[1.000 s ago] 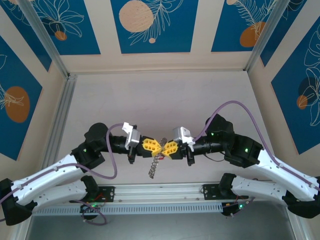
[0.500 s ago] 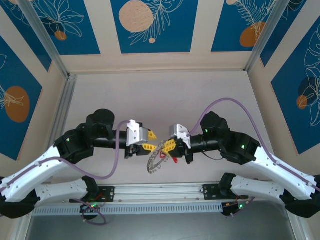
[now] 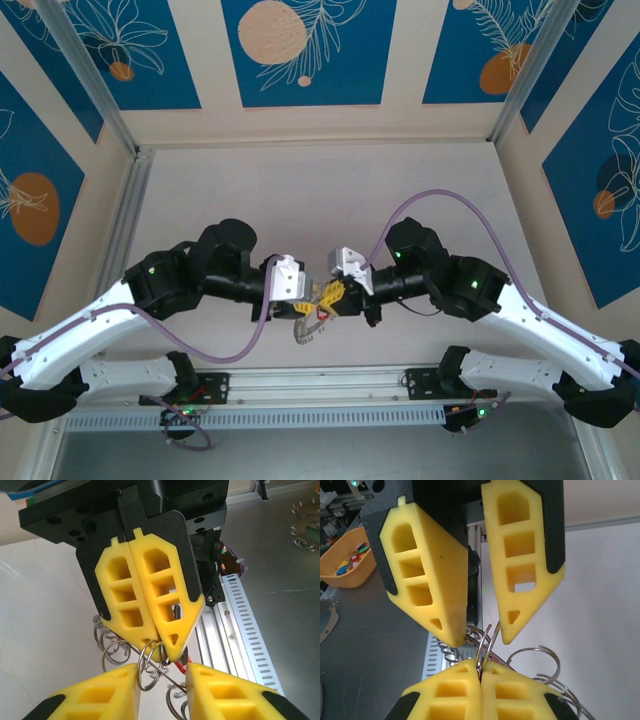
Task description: Put the keys on the keyring
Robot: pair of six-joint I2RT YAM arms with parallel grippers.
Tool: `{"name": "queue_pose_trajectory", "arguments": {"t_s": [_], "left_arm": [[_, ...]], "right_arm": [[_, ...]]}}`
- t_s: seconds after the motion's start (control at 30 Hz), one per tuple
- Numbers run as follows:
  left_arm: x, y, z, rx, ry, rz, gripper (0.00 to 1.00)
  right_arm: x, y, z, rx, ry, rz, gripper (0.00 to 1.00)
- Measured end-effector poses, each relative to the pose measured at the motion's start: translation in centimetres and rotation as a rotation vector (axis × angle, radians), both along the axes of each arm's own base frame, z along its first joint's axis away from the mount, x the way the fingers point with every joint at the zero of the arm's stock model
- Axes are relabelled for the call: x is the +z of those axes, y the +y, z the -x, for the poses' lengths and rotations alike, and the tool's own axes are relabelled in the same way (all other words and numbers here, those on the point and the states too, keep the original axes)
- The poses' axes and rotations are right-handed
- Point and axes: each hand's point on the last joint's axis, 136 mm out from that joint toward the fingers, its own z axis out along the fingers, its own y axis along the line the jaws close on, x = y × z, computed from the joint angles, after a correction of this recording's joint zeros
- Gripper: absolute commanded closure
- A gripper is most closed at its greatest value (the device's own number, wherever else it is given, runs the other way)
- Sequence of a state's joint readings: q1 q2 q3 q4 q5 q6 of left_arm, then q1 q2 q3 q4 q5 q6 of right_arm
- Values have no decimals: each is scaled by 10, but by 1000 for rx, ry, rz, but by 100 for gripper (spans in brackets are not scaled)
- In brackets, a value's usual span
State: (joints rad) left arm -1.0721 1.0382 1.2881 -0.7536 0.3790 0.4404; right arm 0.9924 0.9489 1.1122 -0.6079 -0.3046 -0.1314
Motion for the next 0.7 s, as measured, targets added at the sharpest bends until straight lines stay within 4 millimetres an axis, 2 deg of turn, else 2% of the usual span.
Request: {"name": "queue_pose_trajectory", "arguments": {"t_s": [0.07,0.13,0.33,0.47,0.7], "left_arm": [[0,0,0,-3,-1,-1,82],[-1,0,0,-3,-1,-4,100],[-1,0,2,-12,-1,-8,100],[2,1,4,-6,1,51,100],[14,3,14,-4,29,251,100]], "right_arm": [[-2,1,1,10,10,8,100],[-4,2,2,18,14,16,100],[-5,1,3,23,13,24,100],[-1,-1,5,25,2,7,99],[17,-5,13,48,-42,-80,87]]}}
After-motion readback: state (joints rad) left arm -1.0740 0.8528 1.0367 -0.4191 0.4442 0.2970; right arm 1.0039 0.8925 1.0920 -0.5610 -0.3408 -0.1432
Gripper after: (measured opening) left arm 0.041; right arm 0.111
